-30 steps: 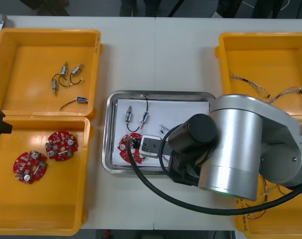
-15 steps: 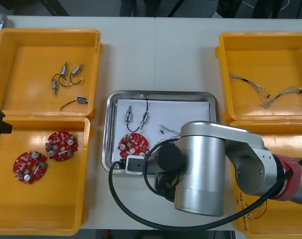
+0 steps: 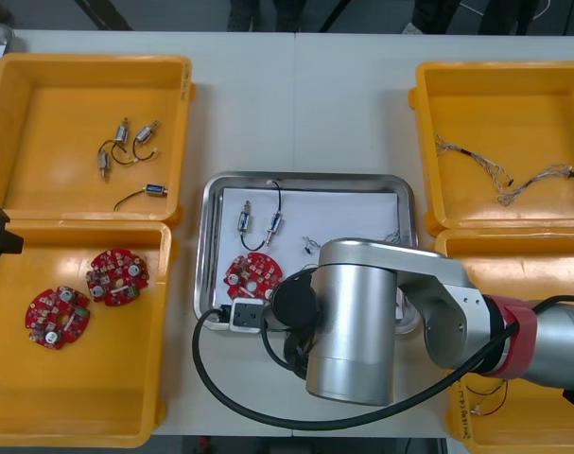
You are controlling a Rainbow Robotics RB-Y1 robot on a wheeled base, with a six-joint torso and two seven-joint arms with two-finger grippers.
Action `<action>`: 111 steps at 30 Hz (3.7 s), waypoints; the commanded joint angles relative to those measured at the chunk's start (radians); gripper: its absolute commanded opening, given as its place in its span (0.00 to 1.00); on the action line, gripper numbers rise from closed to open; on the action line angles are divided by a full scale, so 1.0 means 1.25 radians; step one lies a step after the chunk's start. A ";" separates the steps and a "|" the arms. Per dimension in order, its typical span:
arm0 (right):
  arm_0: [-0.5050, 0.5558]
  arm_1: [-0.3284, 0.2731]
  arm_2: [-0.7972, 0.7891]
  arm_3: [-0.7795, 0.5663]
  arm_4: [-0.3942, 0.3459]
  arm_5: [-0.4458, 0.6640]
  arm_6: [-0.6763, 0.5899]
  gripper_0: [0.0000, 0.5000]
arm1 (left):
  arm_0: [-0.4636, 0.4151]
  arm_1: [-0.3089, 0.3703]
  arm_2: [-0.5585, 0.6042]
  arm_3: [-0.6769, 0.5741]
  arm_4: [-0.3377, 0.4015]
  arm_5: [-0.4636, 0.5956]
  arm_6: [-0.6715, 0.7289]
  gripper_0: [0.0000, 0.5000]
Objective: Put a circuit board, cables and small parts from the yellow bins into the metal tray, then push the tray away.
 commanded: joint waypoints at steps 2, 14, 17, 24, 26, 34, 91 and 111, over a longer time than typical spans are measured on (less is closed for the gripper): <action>-0.026 0.017 0.029 0.017 0.012 -0.023 0.036 1.00 | 0.012 0.036 0.024 -0.022 0.006 0.005 -0.065 1.00; -0.026 0.015 0.055 0.031 0.024 -0.023 0.029 1.00 | 0.012 0.036 0.024 -0.022 0.006 0.005 -0.065 1.00; -0.026 0.015 0.060 0.038 0.034 -0.025 0.032 1.00 | 0.012 0.036 0.024 -0.022 0.006 0.005 -0.065 1.00; -0.026 0.015 0.067 0.038 0.051 -0.026 0.029 1.00 | 0.012 0.036 0.024 -0.022 0.006 0.005 -0.065 1.00; -0.026 0.015 0.067 0.038 0.055 -0.026 0.028 1.00 | 0.012 0.036 0.024 -0.022 0.006 0.005 -0.065 1.00; -0.026 0.018 0.067 0.038 0.060 -0.027 0.028 0.33 | 0.012 0.036 0.024 -0.022 0.006 0.005 -0.065 1.00; -0.251 0.015 0.131 0.161 0.089 -0.033 0.038 0.00 | 0.012 0.036 0.024 -0.022 0.006 0.005 -0.065 1.00; -0.339 0.046 0.130 0.275 0.088 -0.053 0.051 0.00 | 0.012 0.036 0.024 -0.022 0.006 0.005 -0.065 1.00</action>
